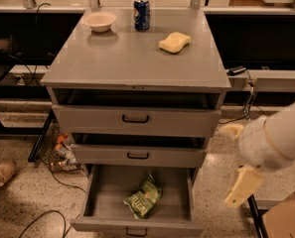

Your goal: Pick green jalapeno chip bag from bottom drawer and place on counter

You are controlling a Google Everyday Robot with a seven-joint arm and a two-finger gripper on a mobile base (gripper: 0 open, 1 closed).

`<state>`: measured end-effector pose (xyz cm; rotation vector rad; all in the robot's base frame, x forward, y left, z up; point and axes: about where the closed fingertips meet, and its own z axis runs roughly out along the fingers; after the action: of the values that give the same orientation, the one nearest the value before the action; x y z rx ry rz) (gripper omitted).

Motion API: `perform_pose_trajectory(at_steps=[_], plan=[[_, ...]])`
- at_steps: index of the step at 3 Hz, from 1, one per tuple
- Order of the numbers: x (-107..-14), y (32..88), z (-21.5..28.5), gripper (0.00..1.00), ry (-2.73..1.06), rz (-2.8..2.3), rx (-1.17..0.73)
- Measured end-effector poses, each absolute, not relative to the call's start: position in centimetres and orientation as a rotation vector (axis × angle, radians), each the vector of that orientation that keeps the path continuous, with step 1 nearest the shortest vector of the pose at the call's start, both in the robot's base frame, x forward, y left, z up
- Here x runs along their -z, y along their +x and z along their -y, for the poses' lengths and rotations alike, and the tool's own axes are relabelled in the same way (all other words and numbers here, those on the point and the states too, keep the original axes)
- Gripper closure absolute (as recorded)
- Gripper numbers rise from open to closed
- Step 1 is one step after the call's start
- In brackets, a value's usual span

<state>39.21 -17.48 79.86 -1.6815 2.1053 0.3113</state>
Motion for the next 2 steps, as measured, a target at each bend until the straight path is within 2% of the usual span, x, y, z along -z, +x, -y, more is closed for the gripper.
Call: perform_pose_trajectory(at_steps=[2], plan=[[-76.72,38.65,17.08,0.00,-1.653,-2.119,-0.317]])
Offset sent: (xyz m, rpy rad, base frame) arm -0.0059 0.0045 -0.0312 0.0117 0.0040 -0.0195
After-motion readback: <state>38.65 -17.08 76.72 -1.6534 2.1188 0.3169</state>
